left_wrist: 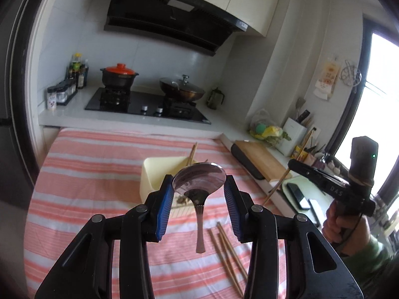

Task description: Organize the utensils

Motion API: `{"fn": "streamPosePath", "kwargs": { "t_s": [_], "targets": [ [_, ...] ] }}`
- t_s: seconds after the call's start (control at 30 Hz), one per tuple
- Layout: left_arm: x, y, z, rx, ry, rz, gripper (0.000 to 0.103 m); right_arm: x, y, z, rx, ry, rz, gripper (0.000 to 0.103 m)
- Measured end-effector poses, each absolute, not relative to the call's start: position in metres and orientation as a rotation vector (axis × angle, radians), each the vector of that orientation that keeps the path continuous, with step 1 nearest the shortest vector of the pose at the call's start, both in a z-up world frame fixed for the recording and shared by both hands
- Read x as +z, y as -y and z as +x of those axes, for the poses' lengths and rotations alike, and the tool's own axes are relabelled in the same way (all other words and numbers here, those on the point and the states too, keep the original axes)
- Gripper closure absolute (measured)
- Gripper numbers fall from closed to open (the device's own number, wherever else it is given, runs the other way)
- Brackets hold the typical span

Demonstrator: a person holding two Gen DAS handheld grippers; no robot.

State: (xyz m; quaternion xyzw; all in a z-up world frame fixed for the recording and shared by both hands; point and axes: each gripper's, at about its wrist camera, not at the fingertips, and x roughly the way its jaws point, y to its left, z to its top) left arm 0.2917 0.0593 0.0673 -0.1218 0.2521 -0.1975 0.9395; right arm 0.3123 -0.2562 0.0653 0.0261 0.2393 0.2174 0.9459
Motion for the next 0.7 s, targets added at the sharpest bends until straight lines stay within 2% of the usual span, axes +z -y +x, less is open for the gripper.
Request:
{"fn": "streamPosePath", "kwargs": {
  "t_s": [0.17,0.3,0.37,0.53,0.7],
  "targets": [
    [0.108,-0.052,0.347,-0.365,-0.448,-0.206,0.062,0.097,0.229,0.356,0.450,-0.333,0.031,0.096],
    [0.110,-0.041,0.398,-0.333,-0.446,-0.178,0.062,0.089,0.213,0.403,0.461,-0.307,0.050,0.096],
    [0.098,-0.036,0.423,-0.324,-0.486,-0.164,0.062,0.070,0.207,0.429,0.465,-0.360,0.060,0.096],
    [0.037,-0.020,0.477,-0.334,-0.660,-0.157,0.062,0.001,0.195,0.493,0.465,-0.641,0.079,0.096],
    [-0.024,-0.002,0.518,-0.307,-0.798,-0.131,0.062,-0.050,0.197,0.533,0.433,-0.776,0.123,0.095]
  ]
}}
